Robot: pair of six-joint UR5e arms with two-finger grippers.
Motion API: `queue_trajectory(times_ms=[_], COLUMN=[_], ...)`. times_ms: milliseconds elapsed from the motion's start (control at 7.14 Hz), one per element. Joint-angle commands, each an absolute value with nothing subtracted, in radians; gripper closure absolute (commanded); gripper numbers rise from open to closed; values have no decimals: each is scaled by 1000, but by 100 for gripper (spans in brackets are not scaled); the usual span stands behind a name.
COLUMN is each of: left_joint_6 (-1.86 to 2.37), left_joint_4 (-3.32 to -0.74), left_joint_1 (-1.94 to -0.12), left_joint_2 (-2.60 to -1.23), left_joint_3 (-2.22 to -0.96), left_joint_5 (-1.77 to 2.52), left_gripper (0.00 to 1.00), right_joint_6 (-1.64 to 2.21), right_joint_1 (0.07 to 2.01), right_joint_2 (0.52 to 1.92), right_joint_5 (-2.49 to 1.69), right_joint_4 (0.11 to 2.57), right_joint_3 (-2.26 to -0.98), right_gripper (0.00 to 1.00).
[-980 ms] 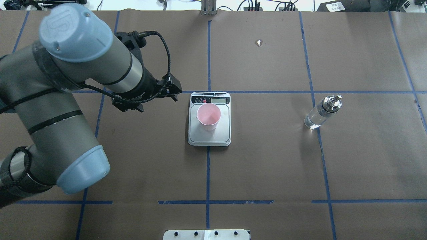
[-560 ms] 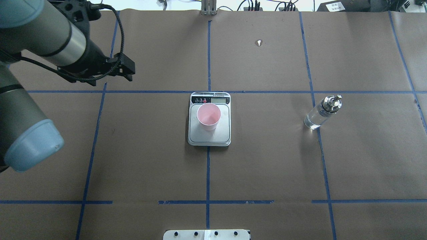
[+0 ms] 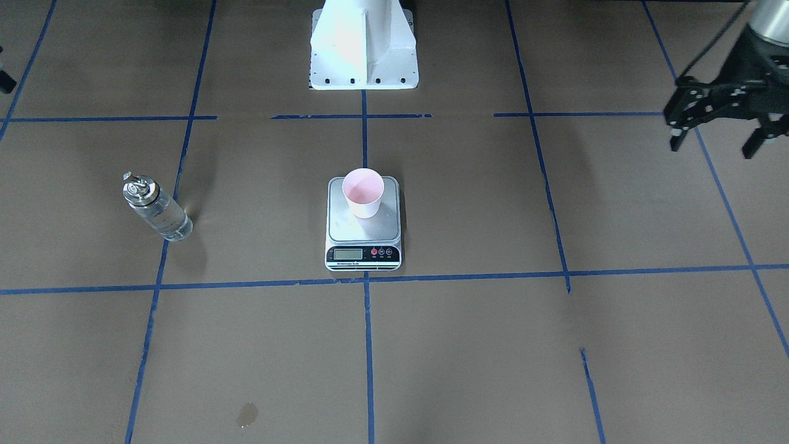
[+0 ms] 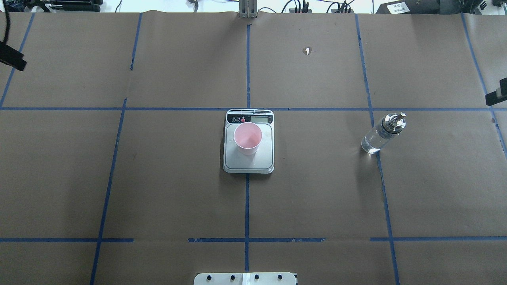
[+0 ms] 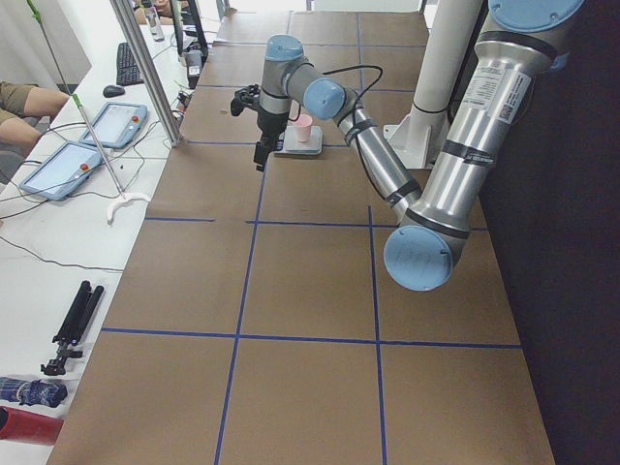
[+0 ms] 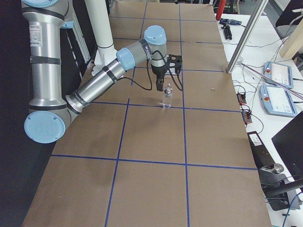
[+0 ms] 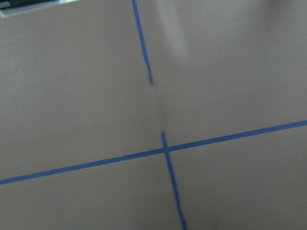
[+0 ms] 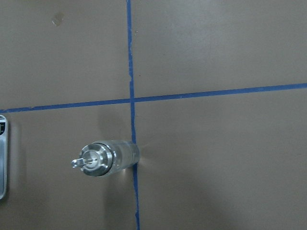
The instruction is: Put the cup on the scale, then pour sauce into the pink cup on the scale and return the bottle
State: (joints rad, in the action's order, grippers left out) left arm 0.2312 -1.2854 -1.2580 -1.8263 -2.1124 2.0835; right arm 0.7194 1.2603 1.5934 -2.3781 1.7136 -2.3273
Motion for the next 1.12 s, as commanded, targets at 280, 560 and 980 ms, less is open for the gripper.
queue_trajectory(times_ms=[280, 560, 980], left_joint_6=[-35, -26, -37], left_joint_4=[-1316, -1385, -1385], left_joint_1=[-1439, -1445, -1448], left_joint_2=[-1793, -1790, -1749], left_joint_3=[-1993, -1973, -1937], left_joint_5=[2156, 2166, 2160], left_gripper=[0, 0, 0], right_joint_6=[1002, 1137, 1284], right_joint_1=[974, 857, 486], right_joint_2=[1707, 1831, 1931], right_joint_5=[-2062, -1908, -1435], right_joint_4=[1520, 1275, 1186], right_joint_3=[-2482, -2487, -2485], right_gripper=[0, 0, 0])
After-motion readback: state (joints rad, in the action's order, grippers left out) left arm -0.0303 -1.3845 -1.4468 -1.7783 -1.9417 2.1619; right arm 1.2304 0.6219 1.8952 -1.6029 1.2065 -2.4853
